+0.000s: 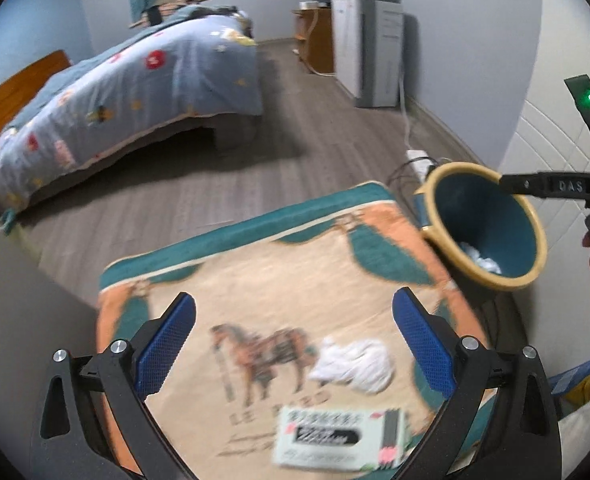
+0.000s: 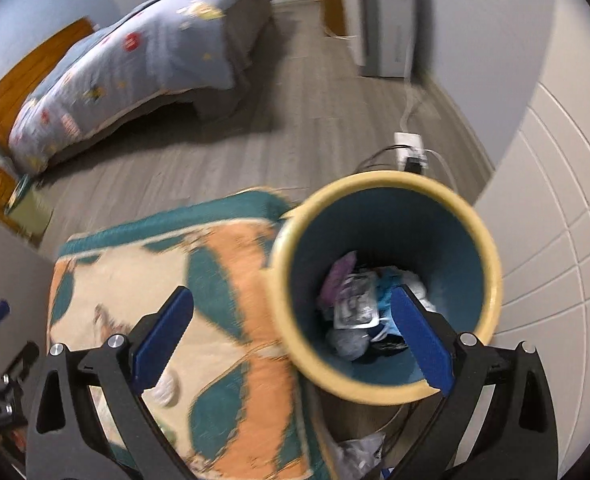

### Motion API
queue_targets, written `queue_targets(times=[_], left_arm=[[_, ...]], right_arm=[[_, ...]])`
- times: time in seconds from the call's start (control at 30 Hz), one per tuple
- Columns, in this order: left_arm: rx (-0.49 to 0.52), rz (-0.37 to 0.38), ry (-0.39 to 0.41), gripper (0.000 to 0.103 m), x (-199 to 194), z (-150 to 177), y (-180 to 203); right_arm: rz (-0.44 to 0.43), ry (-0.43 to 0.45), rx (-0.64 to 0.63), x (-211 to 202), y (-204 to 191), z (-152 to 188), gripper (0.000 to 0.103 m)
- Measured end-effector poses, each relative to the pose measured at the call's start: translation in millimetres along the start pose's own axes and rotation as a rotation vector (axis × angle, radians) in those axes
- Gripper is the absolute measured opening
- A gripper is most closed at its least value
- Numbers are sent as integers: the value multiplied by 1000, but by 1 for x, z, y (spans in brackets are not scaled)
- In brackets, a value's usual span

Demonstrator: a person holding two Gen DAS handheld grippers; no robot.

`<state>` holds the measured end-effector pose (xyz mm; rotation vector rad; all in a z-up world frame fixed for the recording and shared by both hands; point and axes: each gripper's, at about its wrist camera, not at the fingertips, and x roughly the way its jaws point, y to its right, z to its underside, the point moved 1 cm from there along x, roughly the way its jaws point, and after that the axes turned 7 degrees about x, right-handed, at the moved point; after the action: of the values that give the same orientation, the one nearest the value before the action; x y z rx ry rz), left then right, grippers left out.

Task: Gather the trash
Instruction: 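Move both tools back over the cushion, then grasp the white-and-green COLTALIN medicine box with the right tool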

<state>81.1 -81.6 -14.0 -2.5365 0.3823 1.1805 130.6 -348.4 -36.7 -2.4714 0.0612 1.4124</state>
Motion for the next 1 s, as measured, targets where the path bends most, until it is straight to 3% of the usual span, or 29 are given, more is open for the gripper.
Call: queue_targets(times=[0.37, 0.47, 0.6, 0.83, 1.0], left_arm=[[-102, -44, 9, 98, -38, 45, -51], [-225, -26, -3, 98, -38, 65, -68], [-311, -43, -39, 98, -33, 73, -88], [-367, -53, -45, 98, -26, 75, -113], [-319, -100, -60, 98, -24, 73, -120]], right_arm=[[-12, -50, -194, 8, -78, 52, 97], [-26, -75, -267, 14, -100, 73, 97], [-56, -100, -403, 21, -130, 100, 97], [-133, -176, -557, 36, -167, 137, 97], [-159, -267, -676, 57, -191, 170, 97]])
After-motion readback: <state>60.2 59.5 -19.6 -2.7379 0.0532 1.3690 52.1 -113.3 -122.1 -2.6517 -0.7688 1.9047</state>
